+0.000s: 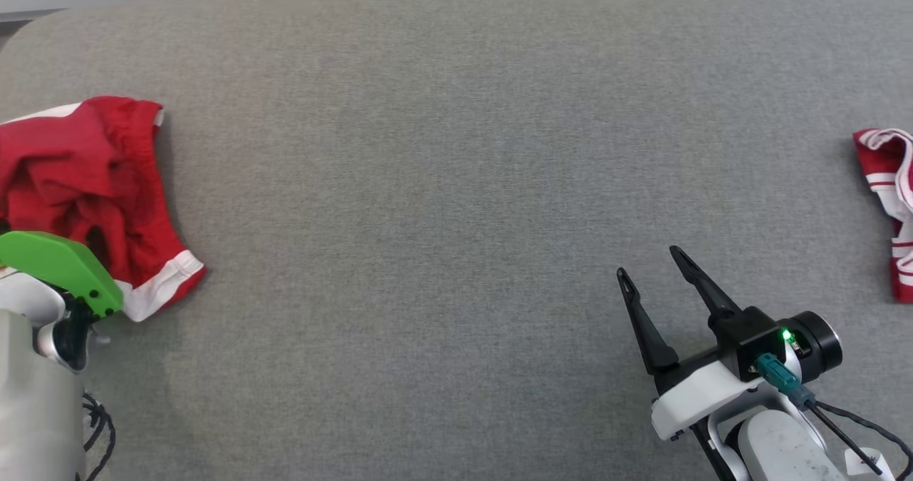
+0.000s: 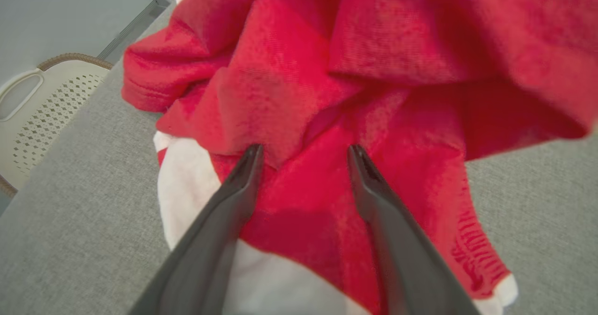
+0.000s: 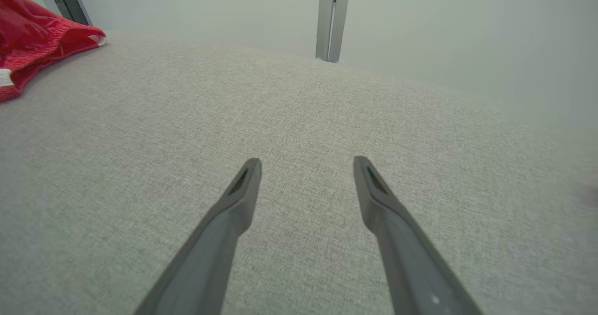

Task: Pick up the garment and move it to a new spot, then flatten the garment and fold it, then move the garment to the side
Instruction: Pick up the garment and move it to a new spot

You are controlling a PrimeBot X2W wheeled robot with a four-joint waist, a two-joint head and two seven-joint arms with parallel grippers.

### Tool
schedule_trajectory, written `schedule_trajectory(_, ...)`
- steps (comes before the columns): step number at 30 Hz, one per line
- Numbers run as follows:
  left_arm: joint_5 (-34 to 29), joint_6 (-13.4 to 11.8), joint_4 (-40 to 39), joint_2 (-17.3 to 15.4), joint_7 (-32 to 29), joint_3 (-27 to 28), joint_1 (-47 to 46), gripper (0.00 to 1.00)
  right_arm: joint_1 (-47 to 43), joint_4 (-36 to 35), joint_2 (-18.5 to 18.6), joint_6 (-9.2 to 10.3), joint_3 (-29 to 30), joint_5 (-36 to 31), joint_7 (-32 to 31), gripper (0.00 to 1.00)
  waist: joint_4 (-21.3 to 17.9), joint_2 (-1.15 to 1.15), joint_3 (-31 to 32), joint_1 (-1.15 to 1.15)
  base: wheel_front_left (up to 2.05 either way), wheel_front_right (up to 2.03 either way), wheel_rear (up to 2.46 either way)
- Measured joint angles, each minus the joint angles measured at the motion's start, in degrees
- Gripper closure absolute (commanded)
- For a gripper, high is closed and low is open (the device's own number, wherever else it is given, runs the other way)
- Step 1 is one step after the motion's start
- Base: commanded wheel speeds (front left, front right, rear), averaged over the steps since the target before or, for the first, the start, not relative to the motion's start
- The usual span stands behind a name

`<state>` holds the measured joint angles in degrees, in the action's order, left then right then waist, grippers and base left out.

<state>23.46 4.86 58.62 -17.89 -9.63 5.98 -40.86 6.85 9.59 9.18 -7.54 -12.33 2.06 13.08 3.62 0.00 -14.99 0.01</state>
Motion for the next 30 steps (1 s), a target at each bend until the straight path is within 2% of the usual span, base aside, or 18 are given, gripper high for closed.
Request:
schedule_trajectory(7,0.52,0.81,0.30,-3.07,-1.41,0.03,0.48,1.00,-0.23,1.01,-0.75,0.00,0.31,0.57,0.21,0.00,-3.17,0.00,1.27,0.00,0.00,0.00,0.00)
schedule_trajectory(15,0.76,2.02,-7.61,-6.50,-1.93,-1.46,-0.32,1.00,-1.21,4.79,-3.76,0.00,0.36,2.16,1.47,0.00,-3.31,0.00,6.57,0.00,0.00,0.00,0.00)
schedule_trajectory(22,4.44,2.43,-24.96,-6.05,-5.01,-3.96,-2.35,1.00,-2.27,7.10,-5.53,0.00,0.77,3.48,1.90,0.00,-2.88,0.00,12.36,-0.01,0.00,0.00,0.00)
schedule_trajectory(30,9.51,2.46,-47.29,-1.86,-8.80,-6.24,-2.81,1.00,-2.92,6.12,-6.26,0.00,0.58,4.31,1.97,0.00,-5.82,0.00,16.04,-0.01,0.00,0.00,0.00)
